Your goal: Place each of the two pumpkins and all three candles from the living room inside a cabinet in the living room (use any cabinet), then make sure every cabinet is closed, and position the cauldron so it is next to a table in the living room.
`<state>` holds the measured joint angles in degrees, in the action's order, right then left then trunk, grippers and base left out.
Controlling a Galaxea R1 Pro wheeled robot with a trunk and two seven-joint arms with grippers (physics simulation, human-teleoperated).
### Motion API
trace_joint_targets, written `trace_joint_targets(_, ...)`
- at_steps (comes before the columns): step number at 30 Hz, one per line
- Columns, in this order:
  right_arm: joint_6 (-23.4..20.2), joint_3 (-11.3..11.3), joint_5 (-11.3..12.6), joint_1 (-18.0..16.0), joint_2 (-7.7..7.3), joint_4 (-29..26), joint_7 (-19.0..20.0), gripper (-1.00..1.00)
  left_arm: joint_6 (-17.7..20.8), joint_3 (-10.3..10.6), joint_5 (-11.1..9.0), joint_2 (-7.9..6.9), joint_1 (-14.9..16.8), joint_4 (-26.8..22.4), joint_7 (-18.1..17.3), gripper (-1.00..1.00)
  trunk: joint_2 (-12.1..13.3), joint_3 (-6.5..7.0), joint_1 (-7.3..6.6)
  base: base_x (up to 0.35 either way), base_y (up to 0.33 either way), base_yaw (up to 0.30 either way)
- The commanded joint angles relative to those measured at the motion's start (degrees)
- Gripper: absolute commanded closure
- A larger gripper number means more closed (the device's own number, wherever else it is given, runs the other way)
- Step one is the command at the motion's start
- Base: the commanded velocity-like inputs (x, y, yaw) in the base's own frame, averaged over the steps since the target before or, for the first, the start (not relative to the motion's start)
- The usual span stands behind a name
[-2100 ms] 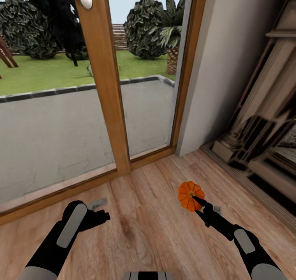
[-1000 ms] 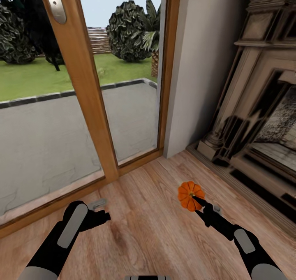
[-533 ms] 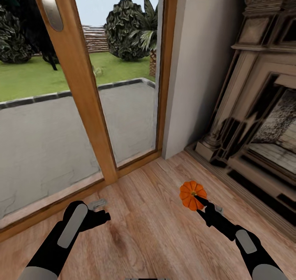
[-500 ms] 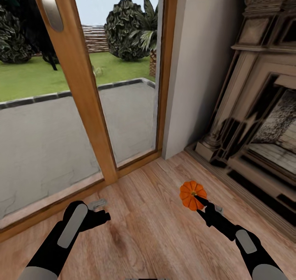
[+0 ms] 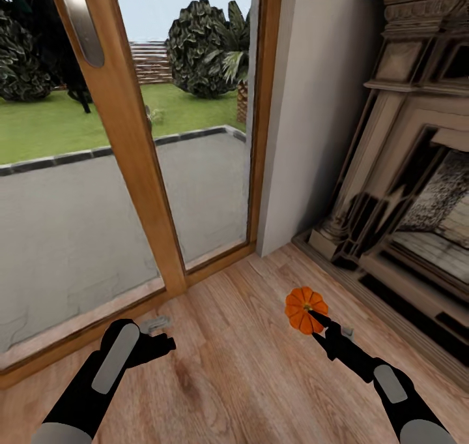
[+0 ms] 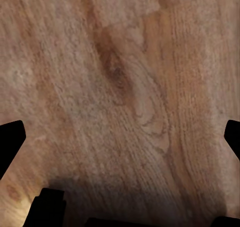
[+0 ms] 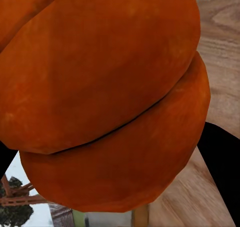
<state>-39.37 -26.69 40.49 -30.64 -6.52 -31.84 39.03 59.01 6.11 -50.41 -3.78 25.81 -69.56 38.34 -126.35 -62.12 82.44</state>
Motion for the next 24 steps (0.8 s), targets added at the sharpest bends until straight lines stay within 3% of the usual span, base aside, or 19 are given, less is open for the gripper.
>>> trace_joint_targets(1,-0.31,-0.2,0.03,-0.04,0.02,0.02,0.08,1.0,0.05,0.1,-0.57,-0.08,0.03,-0.05,0.6,-1.0,0.4,0.14,-0.23,0.0,0.0,0.0)
trace_joint_targets(8,-0.29,-0.24,0.03,-0.03,0.02,0.02,0.08,1.0,0.21,-0.73,-0.54,-0.79,0.03,0.14,0.57,-1.0,3.2,1.4,-1.77,0.0,0.0,0.0)
trace_joint_targets(11,0.04,-0.28,-0.04,-0.03,0.02,0.02,0.07,1.0,0.13,-0.9,-1.02,-3.19,0.03,0.67,0.46,-1.0,4.41,1.93,-2.43,0.0,0.0,0.0)
trace_joint_targets(13,2.56,-0.25,-0.12,-0.03,0.02,0.02,-0.01,1.0,0.02,-1.05,-1.13,-4.06,0.03,1.44,0.18,-1.0,5.21,2.29,-2.87,0.0,0.0,0.0)
trace_joint_targets(16,6.62,-0.15,-0.55,0.09,-0.02,0.12,-0.65,1.0,-0.08,-1.23,-1.24,-4.39,0.03,2.24,-0.44,-1.0,6.41,2.83,-3.53,0.0,0.0,0.0)
trace_joint_targets(21,9.33,0.08,-0.9,0.84,-1.08,0.21,-1.3,1.0,-0.26,-1.25,-0.78,-4.35,0.1,5.71,-0.55,-1.0,8.42,3.73,-4.63,0.0,0.0,0.0)
trace_joint_targets(24,10.25,0.19,-0.96,0.92,-1.57,0.09,-4.11,1.0,-0.19,-1.25,-0.71,-4.21,1.72,7.15,-0.6,-1.0,9.62,4.27,-5.29,0.0,0.0,0.0)
